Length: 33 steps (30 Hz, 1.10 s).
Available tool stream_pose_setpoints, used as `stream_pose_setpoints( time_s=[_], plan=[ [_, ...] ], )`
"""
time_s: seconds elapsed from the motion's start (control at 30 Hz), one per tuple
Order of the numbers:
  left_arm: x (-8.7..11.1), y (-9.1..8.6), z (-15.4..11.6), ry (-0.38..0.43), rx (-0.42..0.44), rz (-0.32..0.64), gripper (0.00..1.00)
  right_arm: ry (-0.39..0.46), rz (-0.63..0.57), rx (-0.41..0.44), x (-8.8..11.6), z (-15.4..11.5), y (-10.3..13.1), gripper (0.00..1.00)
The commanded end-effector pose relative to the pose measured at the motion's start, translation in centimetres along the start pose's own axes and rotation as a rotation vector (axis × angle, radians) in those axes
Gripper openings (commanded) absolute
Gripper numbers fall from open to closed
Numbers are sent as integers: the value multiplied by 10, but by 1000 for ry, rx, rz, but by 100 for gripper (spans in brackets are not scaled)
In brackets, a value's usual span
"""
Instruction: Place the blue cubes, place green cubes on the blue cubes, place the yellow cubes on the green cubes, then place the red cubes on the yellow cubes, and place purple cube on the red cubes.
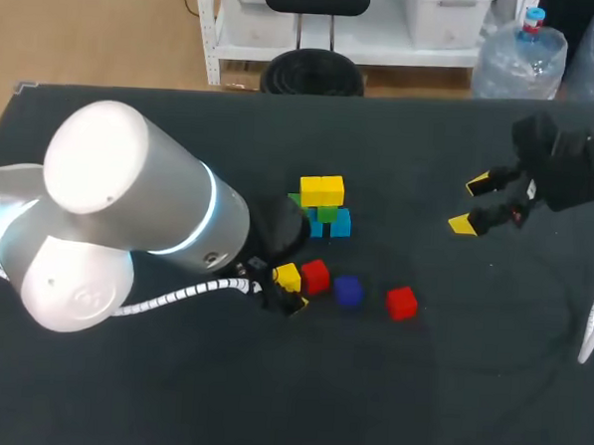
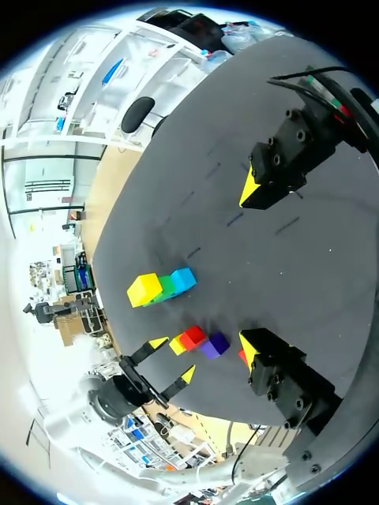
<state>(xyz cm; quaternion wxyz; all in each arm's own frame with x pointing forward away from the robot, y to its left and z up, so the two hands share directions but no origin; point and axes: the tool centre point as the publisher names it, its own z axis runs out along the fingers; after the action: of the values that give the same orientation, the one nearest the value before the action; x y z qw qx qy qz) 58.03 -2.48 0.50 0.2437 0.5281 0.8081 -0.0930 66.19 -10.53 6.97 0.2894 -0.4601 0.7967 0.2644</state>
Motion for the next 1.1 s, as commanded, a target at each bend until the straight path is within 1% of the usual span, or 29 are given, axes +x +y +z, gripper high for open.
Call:
stream_pose_setpoints(
  time_s=[0.03,0.07,0.17,0.27,0.37,0.63,0.77,0.87,0.97,1.1],
  plan=[
    [0,4,1,0,10,7,82,-3,-1,-2,0,1,-1,100],
    [0,5,1,1,11,8,81,-3,-1,-2,0,1,-1,100],
    [2,6,1,2,17,9,75,-3,-1,-2,0,1,-1,100],
    [3,8,2,5,23,12,75,-3,-1,-2,0,1,-1,100],
    [5,10,3,7,28,13,78,-3,-1,-2,0,1,-1,100],
    [6,16,4,-14,63,21,78,-3,-1,-2,0,1,-1,100],
    [6,17,3,-27,92,28,81,-3,-1,-2,0,1,-1,100],
    [6,17,3,-30,112,32,85,-3,-1,-2,0,1,-1,100],
    [6,15,4,-31,126,39,87,-3,-1,-2,0,1,-1,100],
    [7,14,5,-30,135,40,81,-3,-1,-2,0,1,-1,100]
  ],
)
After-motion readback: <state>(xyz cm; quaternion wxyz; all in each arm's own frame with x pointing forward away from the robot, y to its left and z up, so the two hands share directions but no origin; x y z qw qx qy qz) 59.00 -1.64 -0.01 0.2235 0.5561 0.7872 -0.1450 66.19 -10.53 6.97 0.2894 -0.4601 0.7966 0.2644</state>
